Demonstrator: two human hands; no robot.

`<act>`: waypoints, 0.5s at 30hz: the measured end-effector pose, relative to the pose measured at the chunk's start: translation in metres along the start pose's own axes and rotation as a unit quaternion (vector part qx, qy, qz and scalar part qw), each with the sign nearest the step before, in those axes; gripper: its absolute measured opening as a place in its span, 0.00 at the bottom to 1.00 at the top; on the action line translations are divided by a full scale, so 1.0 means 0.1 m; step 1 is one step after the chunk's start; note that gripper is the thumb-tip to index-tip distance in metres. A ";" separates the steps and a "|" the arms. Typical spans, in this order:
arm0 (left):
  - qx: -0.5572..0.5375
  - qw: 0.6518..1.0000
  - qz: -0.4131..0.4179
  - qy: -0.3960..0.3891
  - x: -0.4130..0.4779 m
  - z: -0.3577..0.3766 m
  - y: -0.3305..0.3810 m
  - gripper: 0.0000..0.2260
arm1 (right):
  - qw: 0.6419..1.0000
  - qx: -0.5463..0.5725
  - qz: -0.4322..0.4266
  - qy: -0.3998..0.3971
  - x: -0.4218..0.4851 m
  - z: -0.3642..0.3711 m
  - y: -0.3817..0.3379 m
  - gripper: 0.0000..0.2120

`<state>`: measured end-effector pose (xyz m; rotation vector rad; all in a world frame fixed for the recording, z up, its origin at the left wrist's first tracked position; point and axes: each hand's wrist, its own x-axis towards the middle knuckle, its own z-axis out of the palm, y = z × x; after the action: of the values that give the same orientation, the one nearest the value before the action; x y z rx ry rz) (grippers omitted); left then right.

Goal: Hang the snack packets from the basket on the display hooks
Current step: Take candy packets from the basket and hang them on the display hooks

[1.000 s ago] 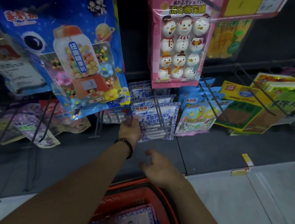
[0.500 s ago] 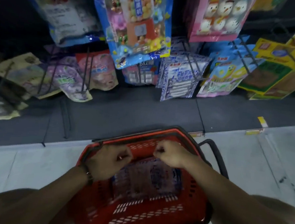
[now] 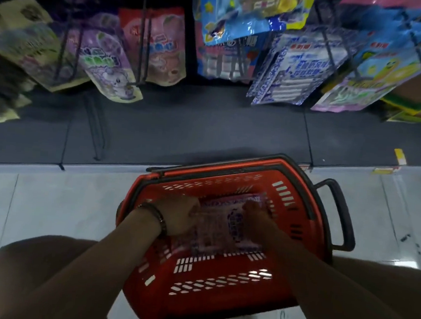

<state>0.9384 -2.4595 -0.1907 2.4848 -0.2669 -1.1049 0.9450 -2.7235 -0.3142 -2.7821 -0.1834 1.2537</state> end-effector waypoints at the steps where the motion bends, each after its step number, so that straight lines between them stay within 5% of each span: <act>1: 0.001 1.000 -0.009 -0.005 0.02 0.00 -0.02 0.12 | 0.999 -0.037 -0.024 0.004 0.03 0.04 -0.02 0.29; 8: -0.026 0.998 -0.036 -0.041 0.12 0.05 0.00 0.13 | 0.992 -0.117 -0.026 -0.040 0.30 0.05 -0.06 0.49; 15: -0.035 0.997 -0.041 -0.046 0.17 0.02 0.00 0.15 | 0.977 -0.206 -0.057 -0.007 0.39 -0.11 -0.18 0.34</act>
<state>0.9488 -2.4657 -0.2031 2.4053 -0.1508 -1.2426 0.9772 -2.7006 -0.3333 -3.0395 -0.6666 1.3391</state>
